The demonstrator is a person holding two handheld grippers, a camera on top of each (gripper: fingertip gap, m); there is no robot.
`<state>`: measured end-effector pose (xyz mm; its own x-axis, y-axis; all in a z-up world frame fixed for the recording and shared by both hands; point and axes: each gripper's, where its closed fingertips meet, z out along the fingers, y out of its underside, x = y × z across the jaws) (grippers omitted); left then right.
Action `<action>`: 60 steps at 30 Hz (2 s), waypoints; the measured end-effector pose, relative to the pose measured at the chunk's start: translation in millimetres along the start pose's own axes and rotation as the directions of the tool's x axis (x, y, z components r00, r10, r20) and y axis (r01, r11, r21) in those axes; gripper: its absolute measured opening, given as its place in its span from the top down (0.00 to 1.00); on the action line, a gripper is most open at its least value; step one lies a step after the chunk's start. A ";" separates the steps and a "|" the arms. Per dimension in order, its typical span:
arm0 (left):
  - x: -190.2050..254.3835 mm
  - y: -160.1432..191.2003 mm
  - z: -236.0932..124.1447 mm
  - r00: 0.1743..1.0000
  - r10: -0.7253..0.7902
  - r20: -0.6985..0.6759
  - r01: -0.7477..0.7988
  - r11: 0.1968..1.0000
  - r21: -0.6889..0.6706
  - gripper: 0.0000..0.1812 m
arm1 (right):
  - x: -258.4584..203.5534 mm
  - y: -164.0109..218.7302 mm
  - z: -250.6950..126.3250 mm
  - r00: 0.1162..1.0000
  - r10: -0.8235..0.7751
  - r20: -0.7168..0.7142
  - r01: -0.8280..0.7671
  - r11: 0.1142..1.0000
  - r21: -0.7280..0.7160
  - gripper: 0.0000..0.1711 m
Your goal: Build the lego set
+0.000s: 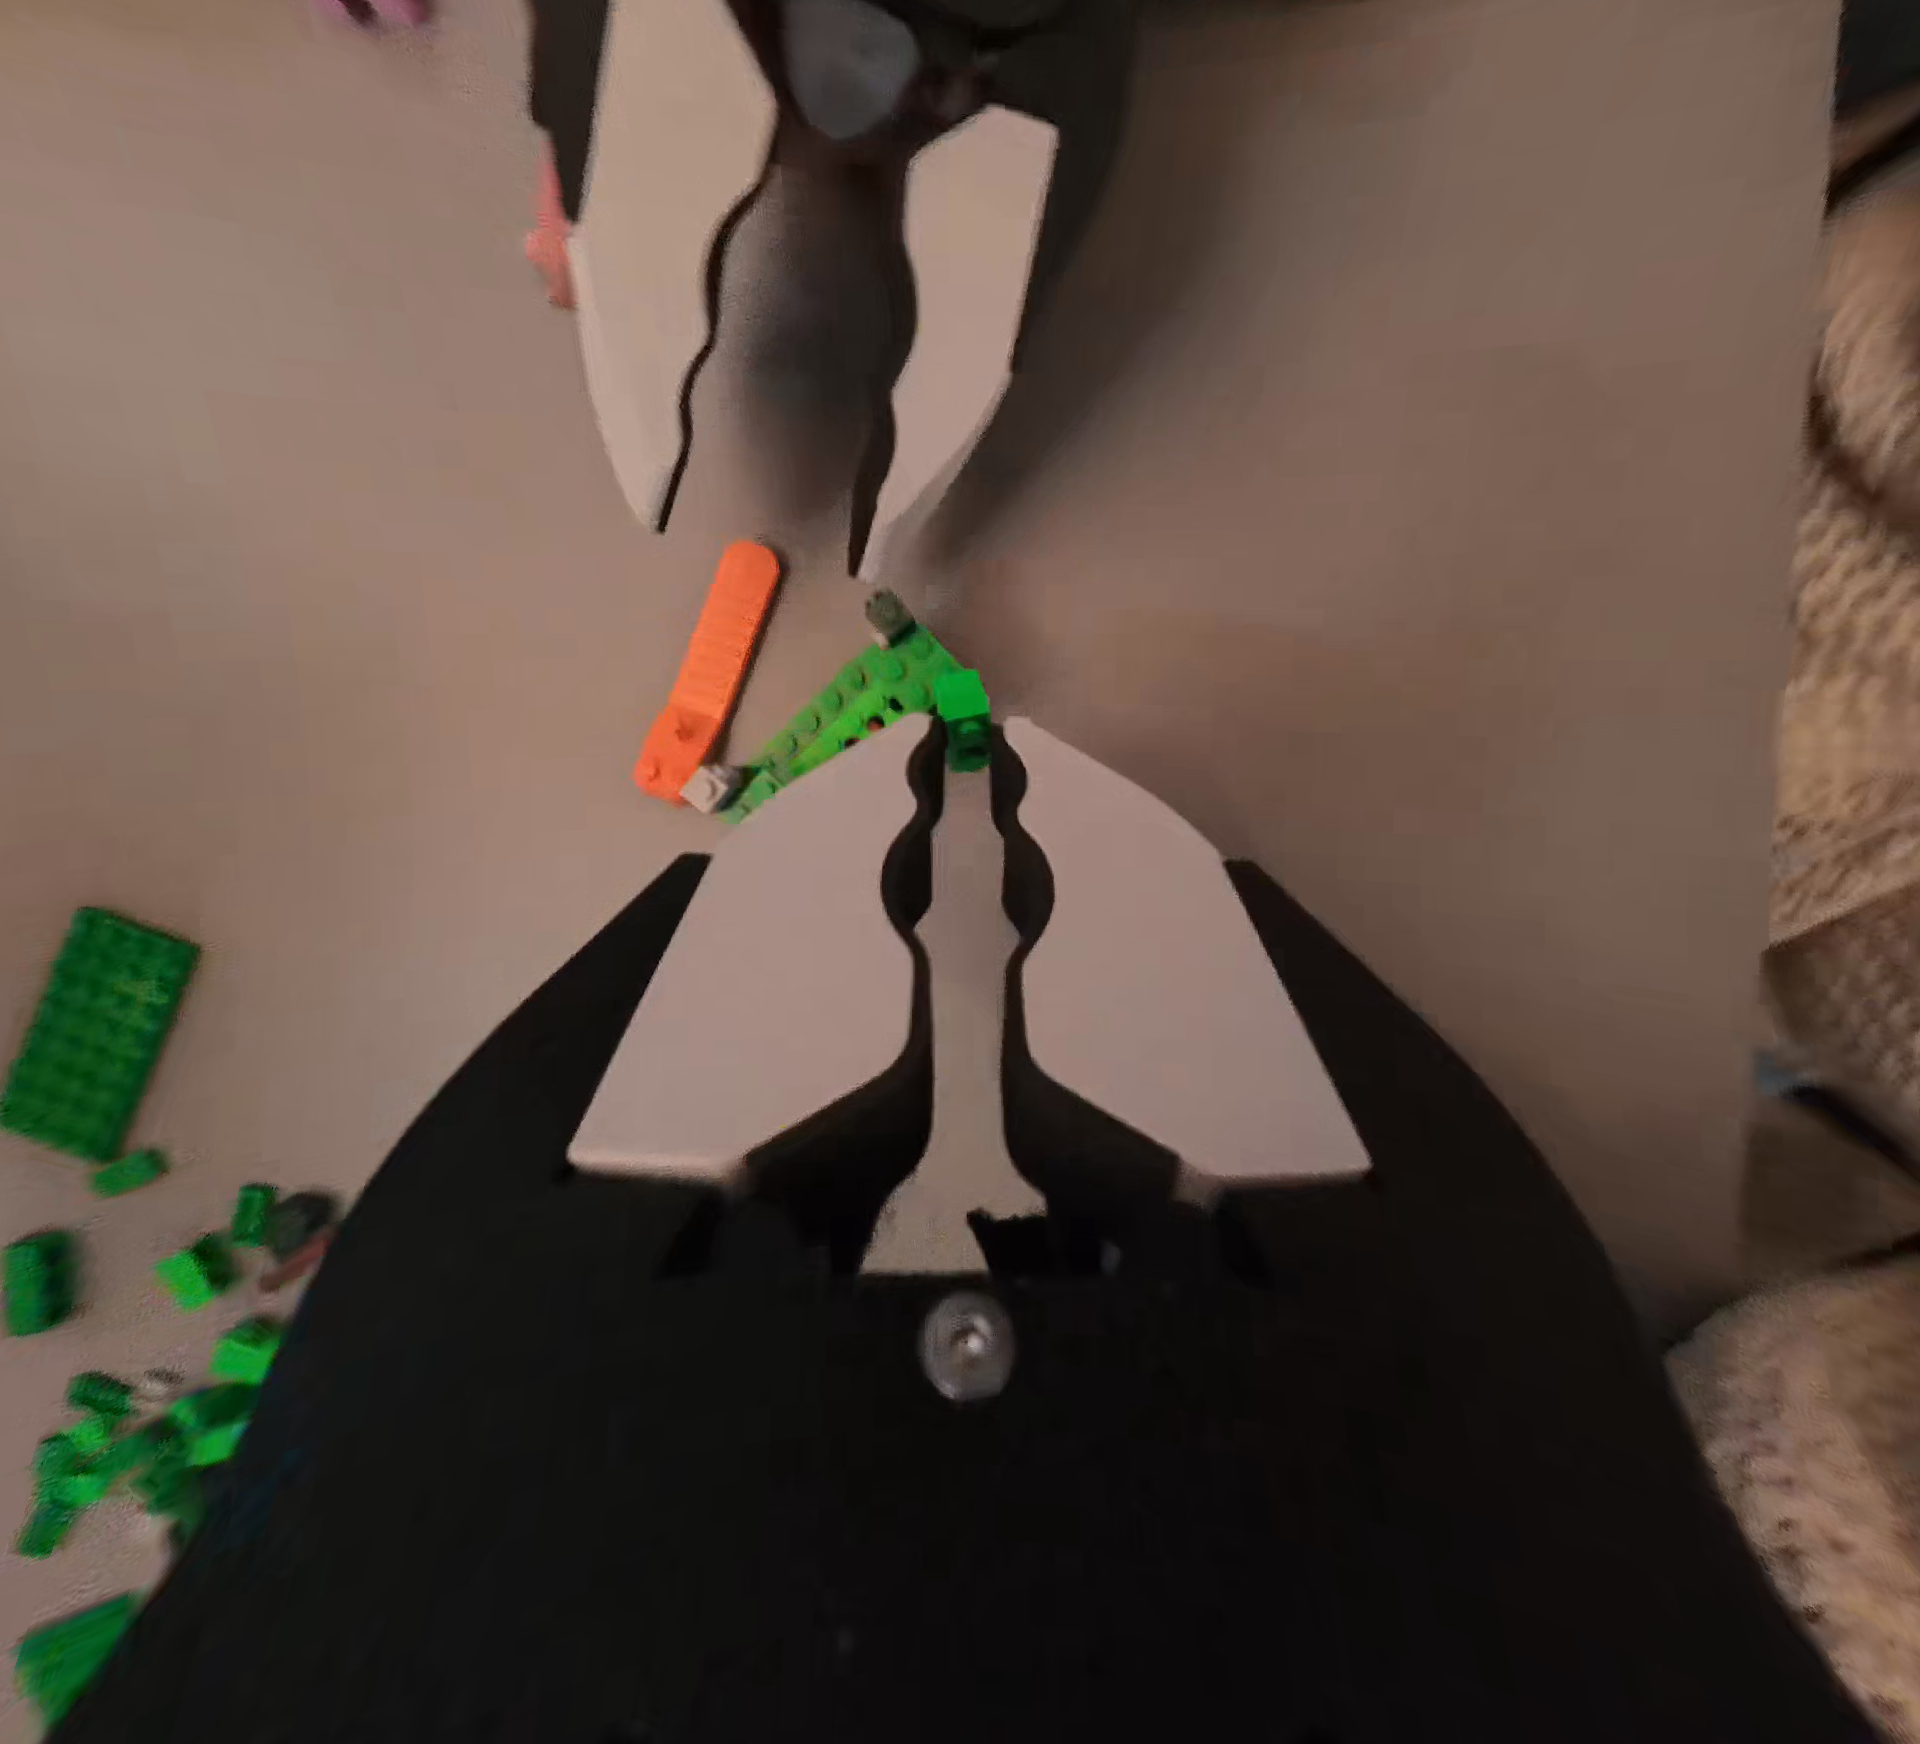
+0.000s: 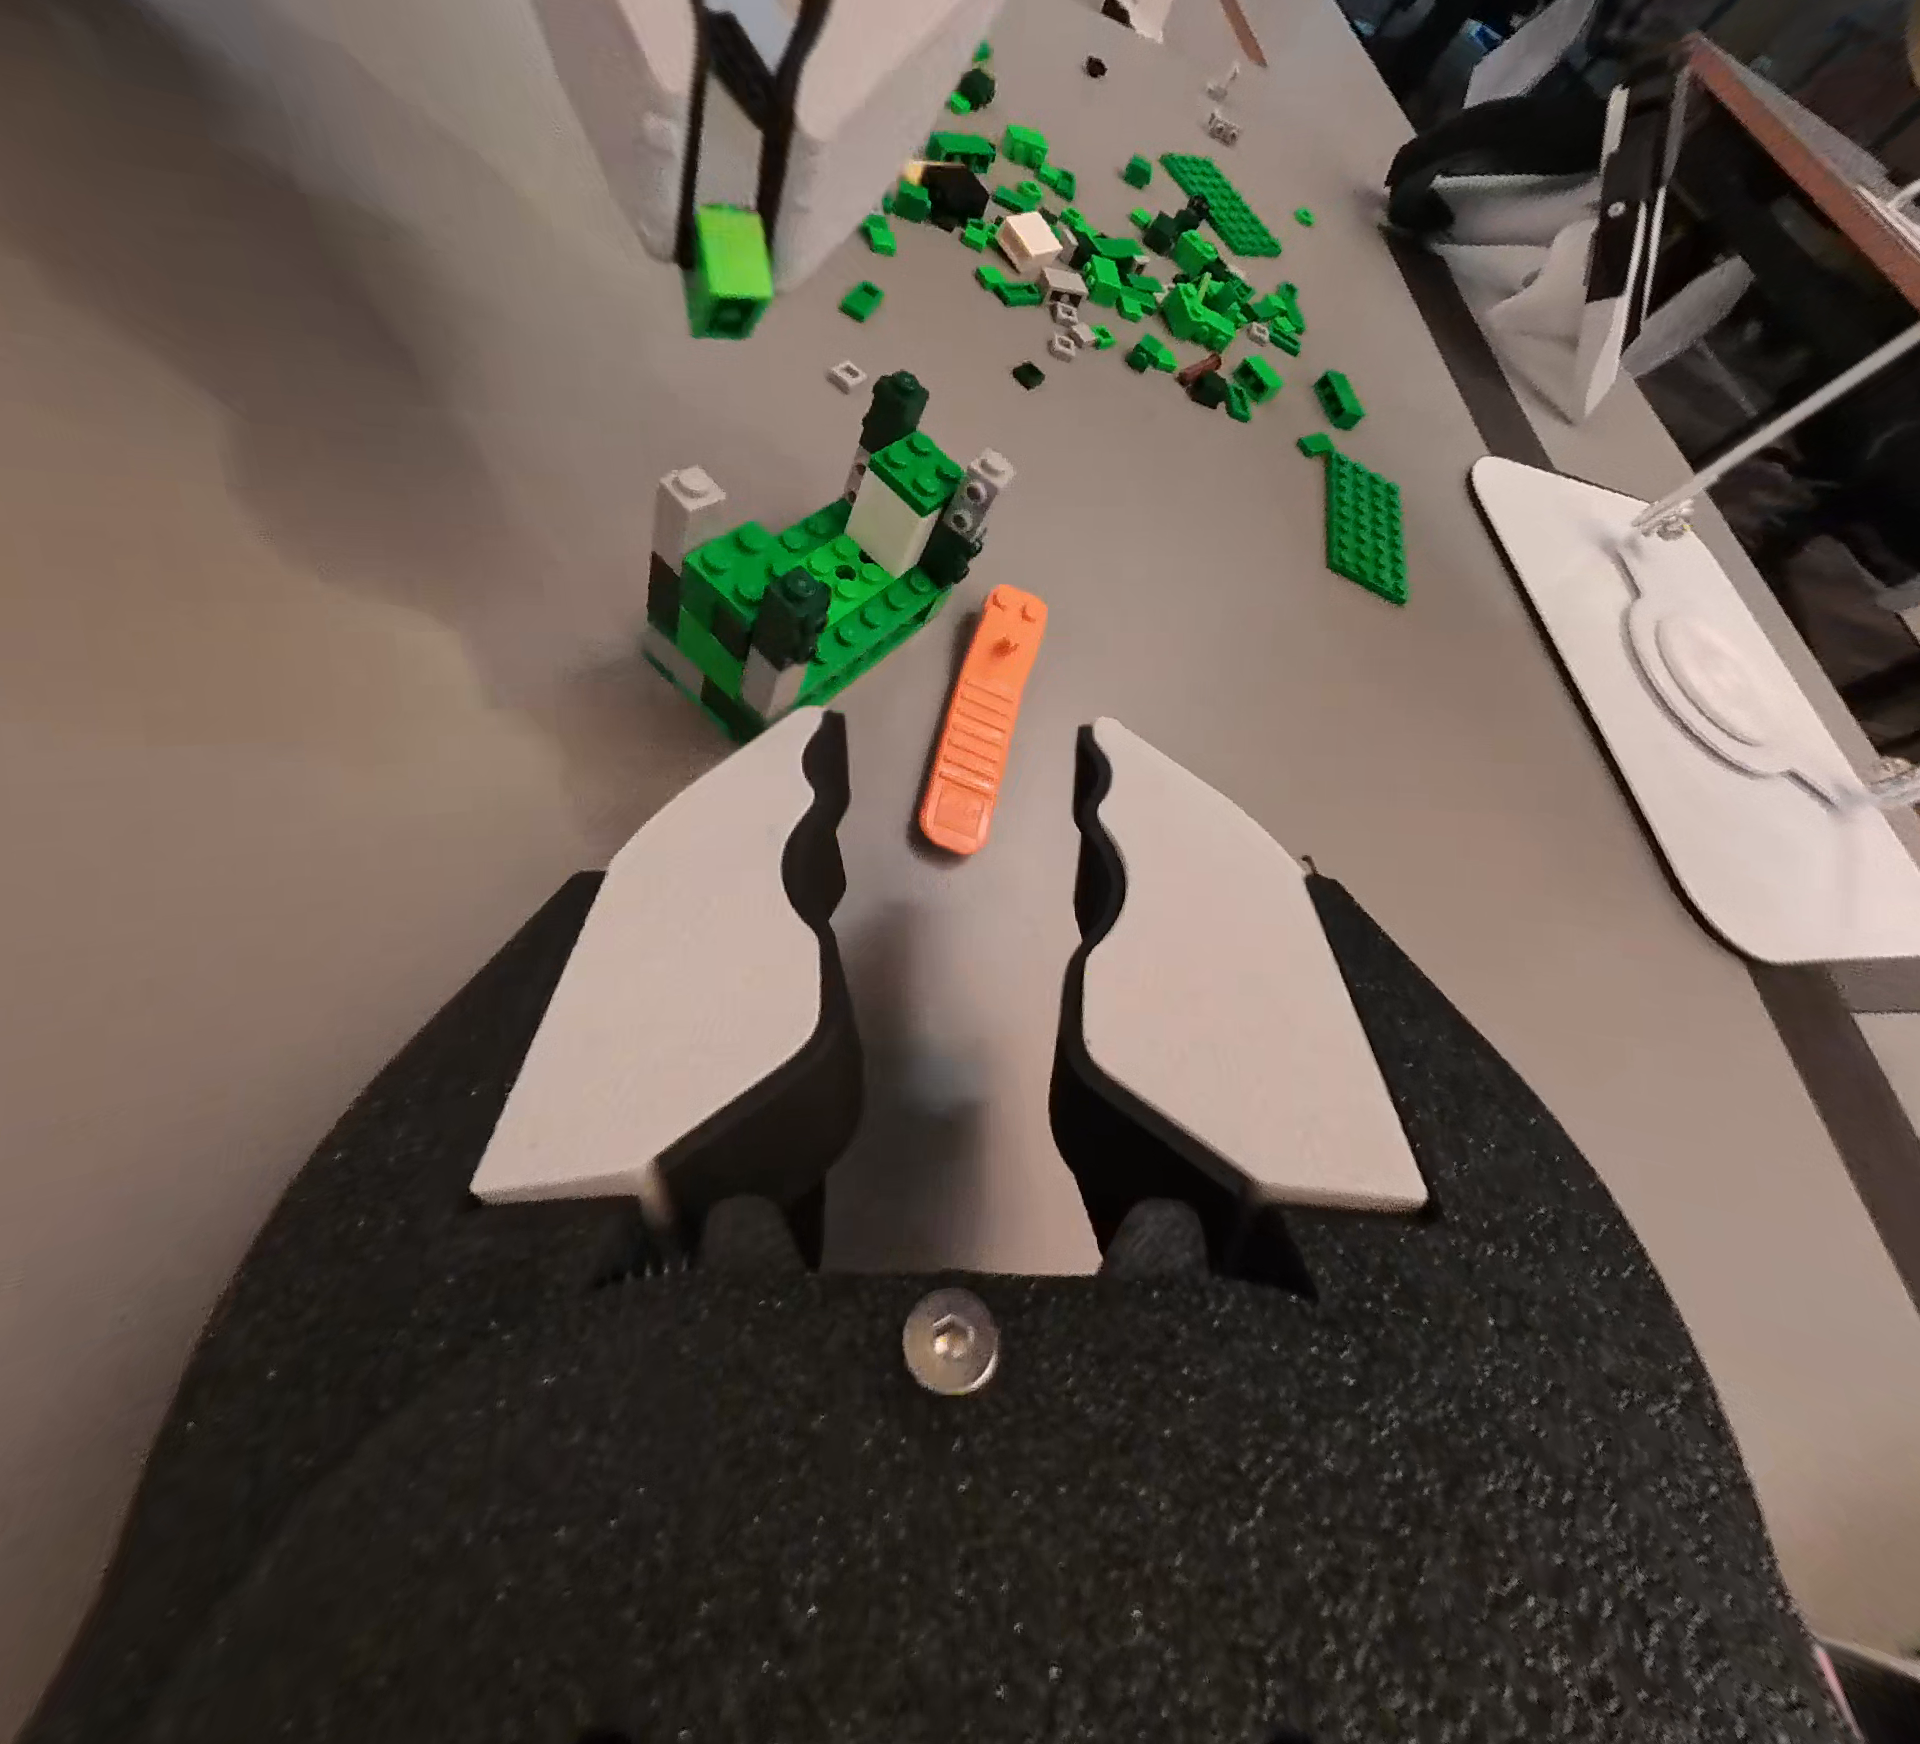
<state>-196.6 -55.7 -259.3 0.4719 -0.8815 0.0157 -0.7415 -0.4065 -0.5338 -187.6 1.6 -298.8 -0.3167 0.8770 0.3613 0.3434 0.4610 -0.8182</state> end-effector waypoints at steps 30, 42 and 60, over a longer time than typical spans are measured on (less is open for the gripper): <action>-5.6 8.2 30.8 0.898 -0.422 0.122 0.426 0.770 -0.475 0.95 | -9.3 -5.1 -4.4 0.998 -0.049 0.046 0.046 0.997 0.068 0.81; 0.5 12.2 28.5 0.911 -0.394 0.123 0.386 0.705 -0.595 0.95 | -9.6 -4.9 -4.2 0.998 -0.050 0.049 0.047 0.997 0.066 0.81; 20.3 19.9 3.5 0.928 -0.308 0.211 0.316 0.949 -0.003 0.86 | -22.3 -27.2 -27.0 0.958 0.056 0.282 -0.121 0.969 0.217 0.86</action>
<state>-200.1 -80.8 -272.6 0.7669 -0.6417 0.0012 -0.5558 -0.6652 -0.4987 -166.0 -26.9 -272.5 -0.5337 0.8276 0.1738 0.1790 0.3115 -0.9332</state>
